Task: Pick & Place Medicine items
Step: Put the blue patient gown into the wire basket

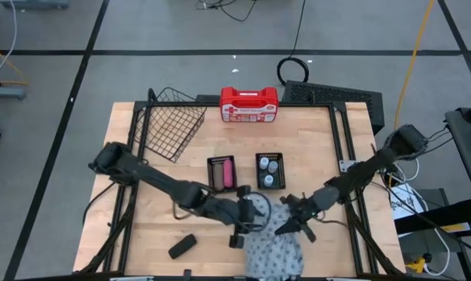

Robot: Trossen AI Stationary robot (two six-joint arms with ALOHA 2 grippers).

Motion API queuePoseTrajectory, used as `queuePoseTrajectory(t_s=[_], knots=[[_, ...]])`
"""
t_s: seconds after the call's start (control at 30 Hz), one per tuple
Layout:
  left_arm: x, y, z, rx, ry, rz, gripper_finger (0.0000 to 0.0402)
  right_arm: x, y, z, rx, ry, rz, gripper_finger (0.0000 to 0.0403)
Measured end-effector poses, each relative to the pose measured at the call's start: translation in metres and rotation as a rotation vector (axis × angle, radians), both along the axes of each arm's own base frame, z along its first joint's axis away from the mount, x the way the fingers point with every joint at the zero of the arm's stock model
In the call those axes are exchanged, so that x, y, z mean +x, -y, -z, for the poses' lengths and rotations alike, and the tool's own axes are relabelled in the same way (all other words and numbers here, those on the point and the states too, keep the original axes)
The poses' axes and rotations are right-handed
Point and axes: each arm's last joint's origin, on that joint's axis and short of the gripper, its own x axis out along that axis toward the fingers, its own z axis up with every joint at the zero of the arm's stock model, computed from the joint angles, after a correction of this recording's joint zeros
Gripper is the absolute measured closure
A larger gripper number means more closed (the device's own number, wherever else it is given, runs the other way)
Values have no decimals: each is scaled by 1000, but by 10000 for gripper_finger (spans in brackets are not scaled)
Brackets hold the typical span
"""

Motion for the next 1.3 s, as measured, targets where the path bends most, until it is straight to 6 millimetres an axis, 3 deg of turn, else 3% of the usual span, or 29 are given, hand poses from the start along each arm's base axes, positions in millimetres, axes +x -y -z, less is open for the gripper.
queuePoseTrajectory(t_s=[0.23, 0.4, 0.5, 0.67, 1.0, 1.3], knots=[[-25, -8, -45, -29, 91, -60, 256, -18, 12, -46, -21, 254, 21, 400], [-26, -10, -46, -9, 83, -66, 256, -30, 20, -66, -17, 364, 35, 400], [-24, -13, -40, 10, 48, -73, 256, -32, 21, -67, -28, 353, 43, 400], [-24, -18, -32, 4, -20, -119, 256, -26, 22, -51, -81, 211, 143, 400], [-23, -21, -33, -22, -20, -141, 256, -8, 14, 4, -209, -98, 248, 400], [-24, -21, -32, -30, -31, -149, 256, -8, 16, 39, -362, -297, 317, 396]])
